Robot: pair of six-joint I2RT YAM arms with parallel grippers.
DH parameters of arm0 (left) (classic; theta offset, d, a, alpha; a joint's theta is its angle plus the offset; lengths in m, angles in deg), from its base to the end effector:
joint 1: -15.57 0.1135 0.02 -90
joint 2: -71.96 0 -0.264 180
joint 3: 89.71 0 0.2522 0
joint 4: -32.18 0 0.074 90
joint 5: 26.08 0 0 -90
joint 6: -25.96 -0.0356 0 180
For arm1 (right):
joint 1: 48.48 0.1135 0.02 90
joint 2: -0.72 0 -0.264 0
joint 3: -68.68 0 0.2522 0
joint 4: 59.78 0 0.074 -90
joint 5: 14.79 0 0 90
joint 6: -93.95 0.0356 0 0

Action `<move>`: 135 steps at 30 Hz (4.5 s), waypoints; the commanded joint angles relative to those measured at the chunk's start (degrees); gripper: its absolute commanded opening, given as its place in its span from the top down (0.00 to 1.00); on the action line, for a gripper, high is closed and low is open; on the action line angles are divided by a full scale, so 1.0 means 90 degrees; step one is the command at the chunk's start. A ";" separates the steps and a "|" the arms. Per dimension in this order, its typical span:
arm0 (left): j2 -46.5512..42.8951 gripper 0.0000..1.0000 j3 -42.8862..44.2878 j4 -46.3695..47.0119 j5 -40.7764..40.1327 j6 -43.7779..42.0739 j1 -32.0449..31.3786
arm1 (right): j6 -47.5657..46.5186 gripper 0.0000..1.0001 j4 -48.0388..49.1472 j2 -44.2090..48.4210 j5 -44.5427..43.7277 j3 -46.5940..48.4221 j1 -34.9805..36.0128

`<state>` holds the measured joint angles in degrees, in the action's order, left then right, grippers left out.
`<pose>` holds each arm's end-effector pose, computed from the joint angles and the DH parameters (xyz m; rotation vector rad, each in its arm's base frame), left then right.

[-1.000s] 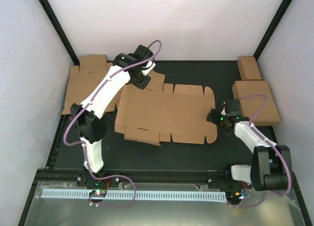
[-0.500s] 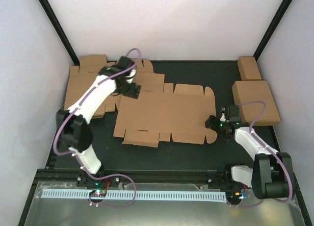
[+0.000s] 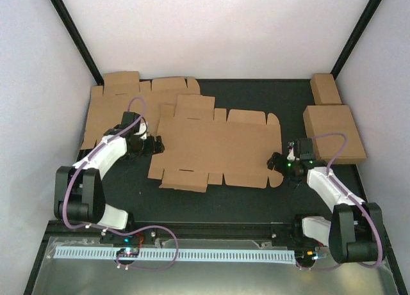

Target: Fold the paper box

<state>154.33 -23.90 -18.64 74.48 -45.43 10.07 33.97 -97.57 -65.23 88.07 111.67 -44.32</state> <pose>0.2667 -0.0322 0.2027 -0.2655 2.7588 -0.3662 0.1967 0.0222 0.1614 0.5221 2.6261 0.4935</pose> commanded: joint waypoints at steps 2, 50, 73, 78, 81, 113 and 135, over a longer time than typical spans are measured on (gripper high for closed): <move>0.0162 0.01 -0.0058 0.0867 0.0892 0.0086 0.0303 | -0.0141 0.10 -0.0119 -0.0128 0.0173 0.0205 0.0040; 0.0595 0.63 -0.0495 0.2053 0.3577 0.0449 0.0064 | -0.0074 0.16 -0.0007 -0.0230 0.1031 -0.0016 0.0377; 0.1099 0.66 -0.0522 0.2389 0.3298 0.0511 -0.0134 | 0.0254 0.84 0.0110 -0.1344 0.0736 0.0166 0.1070; 0.1119 0.74 -0.0294 0.1962 0.2516 0.0370 -0.0364 | 0.0332 0.86 0.0131 -0.1368 0.0696 0.0204 0.1263; 0.0884 0.88 -0.0235 0.1772 0.1917 0.0331 -0.0518 | 0.0384 0.89 0.0140 -0.1304 0.0689 0.0199 0.1285; 0.0658 0.98 0.3572 -0.1078 -0.5211 -0.3823 -0.4039 | 0.0631 0.98 -0.0067 -0.0861 0.0274 0.0285 0.1358; 0.0441 0.98 0.1942 0.1401 -0.5795 -0.5003 -0.5220 | 0.1022 0.98 0.2254 -0.0466 0.1688 -0.0306 0.2294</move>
<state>157.91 -5.89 -10.03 25.00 -92.67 -36.55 43.31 -81.33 -75.74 103.24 109.29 -23.38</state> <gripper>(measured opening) 0.026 0.016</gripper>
